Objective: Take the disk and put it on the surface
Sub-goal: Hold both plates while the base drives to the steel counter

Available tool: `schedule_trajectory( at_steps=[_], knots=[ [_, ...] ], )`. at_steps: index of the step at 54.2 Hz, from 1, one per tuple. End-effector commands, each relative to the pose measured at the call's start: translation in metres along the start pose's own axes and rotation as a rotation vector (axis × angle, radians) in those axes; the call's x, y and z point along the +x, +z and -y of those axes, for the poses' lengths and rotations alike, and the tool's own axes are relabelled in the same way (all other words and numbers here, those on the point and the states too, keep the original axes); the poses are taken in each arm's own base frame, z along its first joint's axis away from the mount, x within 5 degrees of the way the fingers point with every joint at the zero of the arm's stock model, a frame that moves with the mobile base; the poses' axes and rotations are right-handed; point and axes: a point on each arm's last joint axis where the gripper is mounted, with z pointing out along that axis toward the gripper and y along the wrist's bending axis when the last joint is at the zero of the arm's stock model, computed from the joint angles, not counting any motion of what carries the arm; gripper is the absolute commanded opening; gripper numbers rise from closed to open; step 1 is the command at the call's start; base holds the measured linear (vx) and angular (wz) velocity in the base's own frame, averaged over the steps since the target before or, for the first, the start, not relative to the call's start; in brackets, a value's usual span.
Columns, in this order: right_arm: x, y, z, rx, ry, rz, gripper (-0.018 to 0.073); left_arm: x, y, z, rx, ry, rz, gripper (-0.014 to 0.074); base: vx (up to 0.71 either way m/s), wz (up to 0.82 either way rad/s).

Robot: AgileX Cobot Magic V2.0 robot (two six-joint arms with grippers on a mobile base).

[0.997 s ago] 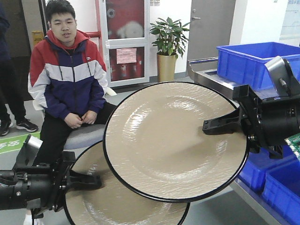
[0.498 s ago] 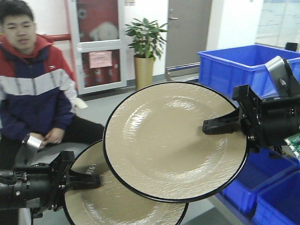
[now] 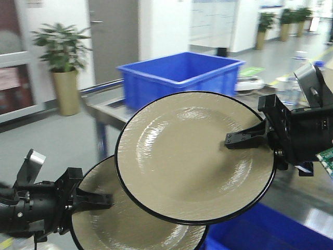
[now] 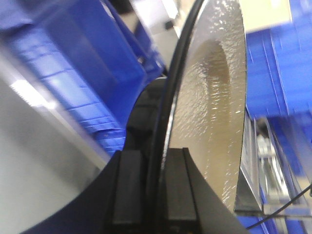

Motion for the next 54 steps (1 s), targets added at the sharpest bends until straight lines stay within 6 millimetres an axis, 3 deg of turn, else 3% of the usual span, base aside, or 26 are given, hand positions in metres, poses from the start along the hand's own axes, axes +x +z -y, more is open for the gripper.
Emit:
schedule_trajectory(
  at_steps=[1,29,54],
  knots=[
    [-0.0085,-0.0164,-0.0270,-0.111,0.010,0.108,-0.0005,-0.0042,-0.0112,0.0288,0.136,-0.026,0.048,0.0001,0.33,-0.82],
    [-0.0085,-0.0164,-0.0270,-0.111,0.010,0.108,-0.0005,-0.0042,-0.0112,0.0288,0.136,-0.026,0.048,0.0001,0.28,-0.77],
    [-0.0085,-0.0164,-0.0270,-0.111,0.010,0.108,-0.0005,-0.0042,-0.0112,0.0288,0.136,-0.026,0.048,0.0001,0.24,-0.52]
  ],
)
